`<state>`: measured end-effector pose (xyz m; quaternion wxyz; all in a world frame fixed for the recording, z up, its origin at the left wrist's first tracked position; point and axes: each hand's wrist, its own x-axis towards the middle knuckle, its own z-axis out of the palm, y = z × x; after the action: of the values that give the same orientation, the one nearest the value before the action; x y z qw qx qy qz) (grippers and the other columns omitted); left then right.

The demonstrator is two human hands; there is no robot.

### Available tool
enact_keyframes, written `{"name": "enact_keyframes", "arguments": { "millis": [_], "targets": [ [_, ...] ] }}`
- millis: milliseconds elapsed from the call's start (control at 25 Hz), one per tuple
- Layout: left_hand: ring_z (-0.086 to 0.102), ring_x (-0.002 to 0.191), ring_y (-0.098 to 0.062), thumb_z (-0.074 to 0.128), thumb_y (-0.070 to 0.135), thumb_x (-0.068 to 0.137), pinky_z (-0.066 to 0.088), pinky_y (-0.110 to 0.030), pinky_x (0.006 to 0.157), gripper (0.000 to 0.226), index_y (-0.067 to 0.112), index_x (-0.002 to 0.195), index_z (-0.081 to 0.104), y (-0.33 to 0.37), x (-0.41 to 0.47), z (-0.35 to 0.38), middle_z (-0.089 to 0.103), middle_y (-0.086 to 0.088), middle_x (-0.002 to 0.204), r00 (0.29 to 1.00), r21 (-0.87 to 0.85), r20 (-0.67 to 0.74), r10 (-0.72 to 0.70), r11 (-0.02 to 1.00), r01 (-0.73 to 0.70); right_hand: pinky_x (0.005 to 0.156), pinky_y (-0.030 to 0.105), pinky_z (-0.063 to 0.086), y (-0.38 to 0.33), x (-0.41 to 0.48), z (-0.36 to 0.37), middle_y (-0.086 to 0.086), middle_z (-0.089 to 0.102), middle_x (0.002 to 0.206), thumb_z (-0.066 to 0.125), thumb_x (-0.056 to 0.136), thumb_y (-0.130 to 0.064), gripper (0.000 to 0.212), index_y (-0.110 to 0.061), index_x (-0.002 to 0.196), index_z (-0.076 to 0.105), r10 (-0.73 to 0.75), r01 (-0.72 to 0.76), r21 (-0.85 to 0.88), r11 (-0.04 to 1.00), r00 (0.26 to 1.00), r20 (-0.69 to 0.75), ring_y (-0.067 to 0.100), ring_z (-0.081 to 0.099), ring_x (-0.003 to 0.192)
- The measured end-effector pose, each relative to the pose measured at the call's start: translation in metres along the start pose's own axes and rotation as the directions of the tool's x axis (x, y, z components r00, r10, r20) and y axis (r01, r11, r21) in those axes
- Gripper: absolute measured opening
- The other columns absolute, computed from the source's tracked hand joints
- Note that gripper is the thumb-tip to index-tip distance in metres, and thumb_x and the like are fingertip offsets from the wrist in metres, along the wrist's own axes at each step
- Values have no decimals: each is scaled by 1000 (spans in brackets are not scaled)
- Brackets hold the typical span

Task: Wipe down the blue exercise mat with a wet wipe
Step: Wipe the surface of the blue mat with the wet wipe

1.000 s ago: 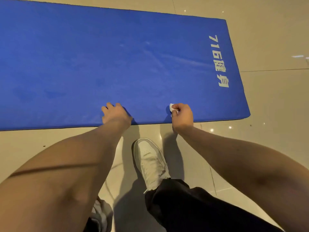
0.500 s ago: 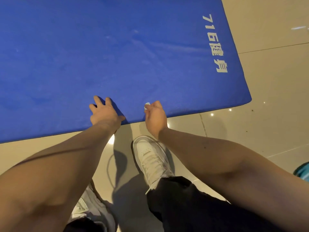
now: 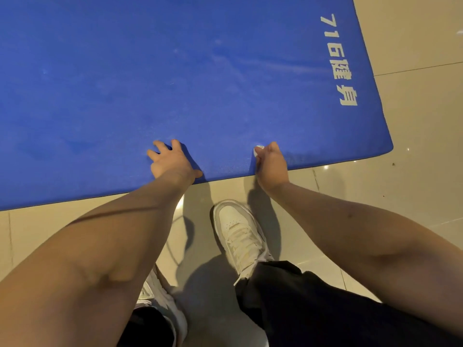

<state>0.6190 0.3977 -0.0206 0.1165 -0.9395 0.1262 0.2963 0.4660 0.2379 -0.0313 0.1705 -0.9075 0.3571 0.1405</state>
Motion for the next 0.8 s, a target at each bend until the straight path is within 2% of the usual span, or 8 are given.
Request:
{"name": "enact_keyframes", "arguments": {
  "millis": [80,160,240,280,520,600,720,800],
  "targets": [
    [25,140,-44,82,67,66,43,-37,66,109,23,146,21,2,1,-2,21,-16,152,1000,17,13,5,1000,-6,72,26,28,-6,-6,-4,3,40,91,29,92,-5,27,-19,91,52,-13,28,-147,989,995,97,17,41,82],
    [25,140,-43,82,67,65,43,-36,64,109,24,145,21,2,4,-2,22,-15,150,999,37,33,-7,999,5,74,21,31,-30,-10,4,7,43,97,29,95,-3,27,-17,98,53,-75,75,5,997,985,159,20,48,92],
    [24,140,-42,81,67,65,44,-37,65,107,26,145,22,2,7,-4,22,-13,149,999,43,51,-5,999,2,85,22,38,-57,-12,21,7,47,104,22,93,7,41,-17,109,51,-319,320,-12,947,946,50,19,51,104],
    [23,140,-42,81,67,65,44,-38,67,106,27,144,23,1,9,-5,22,-12,149,998,31,60,5,1000,-7,88,24,39,-72,-12,23,6,51,109,27,98,4,35,-16,115,50,-327,327,-40,944,945,13,18,52,108],
    [19,139,-37,80,67,67,47,-53,97,114,21,150,18,-3,16,-8,13,-10,154,999,-30,-25,46,998,-47,69,21,26,-57,21,13,21,46,133,49,95,-1,37,-1,132,54,-557,589,-72,805,793,248,37,48,115],
    [18,139,-38,83,65,65,48,-57,96,118,23,152,14,-2,16,-8,8,-9,157,999,-79,-6,46,996,-47,65,15,21,-37,33,0,22,46,132,49,95,-1,37,-3,132,54,-563,600,-103,793,787,251,31,46,105],
    [19,136,-38,84,66,64,52,-54,90,118,24,151,16,-2,18,-9,11,-9,154,998,-74,5,59,996,-59,61,14,21,-9,46,-9,22,48,120,45,97,-1,29,-3,122,58,-433,454,-209,866,891,137,22,35,90],
    [20,135,-38,85,67,61,54,-53,86,117,24,149,19,-2,20,-8,14,-9,151,999,-63,3,47,997,-47,60,11,21,-8,45,-4,20,49,115,19,96,-5,44,-3,115,58,-375,353,-352,867,927,6,21,37,88]
  ]
}}
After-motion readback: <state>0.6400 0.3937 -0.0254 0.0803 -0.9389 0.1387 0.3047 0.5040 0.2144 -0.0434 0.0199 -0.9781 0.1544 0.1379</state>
